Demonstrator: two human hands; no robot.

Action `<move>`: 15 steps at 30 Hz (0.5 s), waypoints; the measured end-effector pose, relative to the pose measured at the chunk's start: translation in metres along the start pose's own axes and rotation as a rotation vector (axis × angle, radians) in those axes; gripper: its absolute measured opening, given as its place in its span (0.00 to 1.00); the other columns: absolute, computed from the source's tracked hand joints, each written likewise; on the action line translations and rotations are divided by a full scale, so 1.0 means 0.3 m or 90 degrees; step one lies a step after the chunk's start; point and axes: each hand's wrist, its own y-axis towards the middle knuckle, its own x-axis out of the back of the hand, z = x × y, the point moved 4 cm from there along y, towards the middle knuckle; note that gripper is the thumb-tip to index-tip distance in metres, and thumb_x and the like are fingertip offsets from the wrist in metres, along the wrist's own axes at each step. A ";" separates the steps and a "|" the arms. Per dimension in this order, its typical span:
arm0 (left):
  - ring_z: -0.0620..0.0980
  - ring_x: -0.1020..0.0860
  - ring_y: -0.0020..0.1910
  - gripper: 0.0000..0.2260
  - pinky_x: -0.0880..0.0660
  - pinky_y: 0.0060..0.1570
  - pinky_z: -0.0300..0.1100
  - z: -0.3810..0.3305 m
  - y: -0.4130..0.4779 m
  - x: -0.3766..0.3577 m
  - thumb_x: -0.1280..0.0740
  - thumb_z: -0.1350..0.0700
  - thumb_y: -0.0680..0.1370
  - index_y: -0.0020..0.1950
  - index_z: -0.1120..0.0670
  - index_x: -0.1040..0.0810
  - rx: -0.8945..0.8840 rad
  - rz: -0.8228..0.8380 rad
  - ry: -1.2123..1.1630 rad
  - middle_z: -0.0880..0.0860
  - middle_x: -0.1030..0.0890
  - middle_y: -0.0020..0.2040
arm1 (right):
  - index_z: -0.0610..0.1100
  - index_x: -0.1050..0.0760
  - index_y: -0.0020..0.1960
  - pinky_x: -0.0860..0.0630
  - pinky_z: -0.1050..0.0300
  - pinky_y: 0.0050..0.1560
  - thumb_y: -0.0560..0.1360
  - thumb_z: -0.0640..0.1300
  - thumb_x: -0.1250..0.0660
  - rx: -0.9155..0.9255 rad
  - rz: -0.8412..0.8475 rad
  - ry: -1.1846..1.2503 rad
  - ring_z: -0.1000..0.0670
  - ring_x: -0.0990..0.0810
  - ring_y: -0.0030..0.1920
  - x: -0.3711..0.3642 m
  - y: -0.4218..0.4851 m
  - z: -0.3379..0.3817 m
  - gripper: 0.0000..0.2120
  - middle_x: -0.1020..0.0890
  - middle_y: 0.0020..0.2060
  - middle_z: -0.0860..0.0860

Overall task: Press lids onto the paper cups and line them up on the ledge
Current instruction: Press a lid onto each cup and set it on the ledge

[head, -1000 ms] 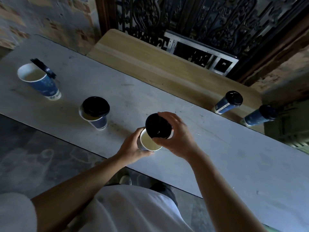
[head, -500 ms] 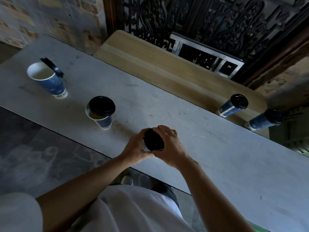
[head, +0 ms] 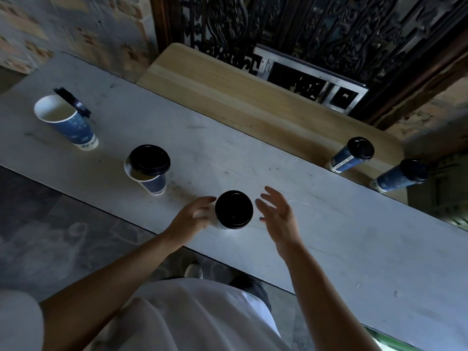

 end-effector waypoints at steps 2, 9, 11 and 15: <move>0.53 0.23 0.64 0.13 0.24 0.56 0.44 -0.013 0.004 -0.009 0.37 0.60 0.81 0.65 0.53 0.22 0.061 -0.071 -0.152 0.55 0.20 0.63 | 0.54 0.24 0.61 0.22 0.45 0.56 0.81 0.48 0.34 -0.088 -0.006 0.114 0.44 0.20 0.58 -0.003 -0.002 -0.042 0.10 0.19 0.62 0.47; 0.51 0.19 0.57 0.14 0.21 0.59 0.52 -0.057 0.027 -0.099 0.42 0.52 0.84 0.57 0.56 0.18 0.070 -0.172 -0.169 0.52 0.17 0.53 | 0.50 0.16 0.52 0.22 0.43 0.55 0.81 0.49 0.35 -0.201 0.045 0.253 0.44 0.17 0.52 -0.096 -0.030 -0.087 0.09 0.13 0.48 0.53; 0.53 0.19 0.56 0.16 0.23 0.61 0.57 -0.059 0.029 -0.101 0.42 0.50 0.85 0.54 0.59 0.19 0.055 -0.178 -0.148 0.55 0.16 0.51 | 0.51 0.16 0.50 0.21 0.44 0.54 0.81 0.49 0.35 -0.193 0.052 0.250 0.46 0.16 0.49 -0.104 -0.028 -0.087 0.10 0.13 0.45 0.54; 0.54 0.19 0.50 0.18 0.24 0.58 0.62 -0.053 0.023 -0.097 0.41 0.48 0.84 0.50 0.62 0.22 0.004 -0.190 -0.135 0.61 0.19 0.46 | 0.49 0.17 0.55 0.20 0.47 0.52 0.82 0.50 0.37 -0.175 0.064 0.232 0.49 0.16 0.48 -0.100 -0.021 -0.093 0.11 0.13 0.47 0.53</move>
